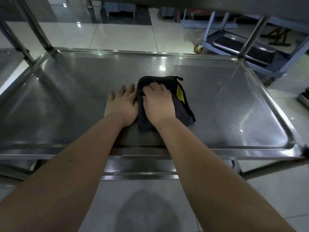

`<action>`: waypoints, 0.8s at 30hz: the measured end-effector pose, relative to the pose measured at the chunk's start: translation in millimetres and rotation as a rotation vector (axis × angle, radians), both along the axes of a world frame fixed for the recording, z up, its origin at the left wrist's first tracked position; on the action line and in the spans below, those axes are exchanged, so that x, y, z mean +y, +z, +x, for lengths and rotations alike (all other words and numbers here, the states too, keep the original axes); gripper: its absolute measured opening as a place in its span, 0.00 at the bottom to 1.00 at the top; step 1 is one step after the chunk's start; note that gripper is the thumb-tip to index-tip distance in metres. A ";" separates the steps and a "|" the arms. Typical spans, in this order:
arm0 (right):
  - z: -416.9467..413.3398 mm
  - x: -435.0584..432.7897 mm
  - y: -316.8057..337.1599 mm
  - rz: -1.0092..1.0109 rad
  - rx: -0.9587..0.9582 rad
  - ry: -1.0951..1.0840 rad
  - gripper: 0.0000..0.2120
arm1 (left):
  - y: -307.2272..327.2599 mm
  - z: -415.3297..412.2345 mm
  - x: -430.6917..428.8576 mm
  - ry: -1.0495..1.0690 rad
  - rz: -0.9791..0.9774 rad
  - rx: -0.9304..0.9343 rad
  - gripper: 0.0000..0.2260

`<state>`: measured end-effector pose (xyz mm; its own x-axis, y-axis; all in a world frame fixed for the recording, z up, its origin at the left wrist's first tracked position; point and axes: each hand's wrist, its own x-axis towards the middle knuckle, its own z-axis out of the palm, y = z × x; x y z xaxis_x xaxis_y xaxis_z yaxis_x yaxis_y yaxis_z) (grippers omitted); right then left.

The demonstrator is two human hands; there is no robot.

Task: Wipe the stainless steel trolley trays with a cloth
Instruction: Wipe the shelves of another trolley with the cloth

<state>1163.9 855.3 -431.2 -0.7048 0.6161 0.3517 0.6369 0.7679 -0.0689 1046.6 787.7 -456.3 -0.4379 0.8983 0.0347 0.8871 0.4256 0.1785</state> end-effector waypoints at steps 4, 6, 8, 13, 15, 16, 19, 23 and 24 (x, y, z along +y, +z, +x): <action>-4.6 18.4 -15.5 -0.259 -0.120 -0.136 0.26 | -2.0 -1.0 2.4 -0.001 -0.021 0.022 0.25; 2.0 28.7 -18.1 -0.364 -0.181 -0.105 0.26 | -1.7 -2.6 2.8 -0.008 -0.039 0.028 0.25; 30.5 48.9 -18.1 -0.379 -0.189 -0.132 0.27 | -1.5 -3.4 3.1 -0.009 -0.047 0.043 0.24; 182.9 123.4 -7.4 -0.468 -0.171 -0.536 0.26 | -3.1 -0.6 4.4 -0.004 -0.058 0.050 0.25; 212.5 133.7 -1.8 -0.512 -0.154 -0.736 0.26 | -3.8 2.6 5.2 -0.011 -0.061 0.071 0.24; 206.3 130.5 -1.9 -0.507 -0.151 -0.772 0.27 | -4.1 4.6 5.7 -0.011 -0.063 0.077 0.23; 129.5 85.9 -6.8 -0.425 -0.161 -0.528 0.27 | -2.3 10.2 7.3 -0.013 -0.063 0.081 0.23; 32.3 -10.4 -18.2 -0.322 -0.176 -0.097 0.28 | 1.3 6.5 2.2 -0.029 -0.109 0.124 0.23; 30.8 -14.8 -17.6 -0.338 -0.179 -0.078 0.28 | 2.3 4.7 1.4 -0.031 -0.116 0.119 0.23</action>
<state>1194.7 840.5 -448.7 -0.6830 0.7304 -0.0042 0.7174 0.6697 -0.1921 1051.3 789.0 -453.9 -0.4087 0.9124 -0.0200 0.9122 0.4091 0.0233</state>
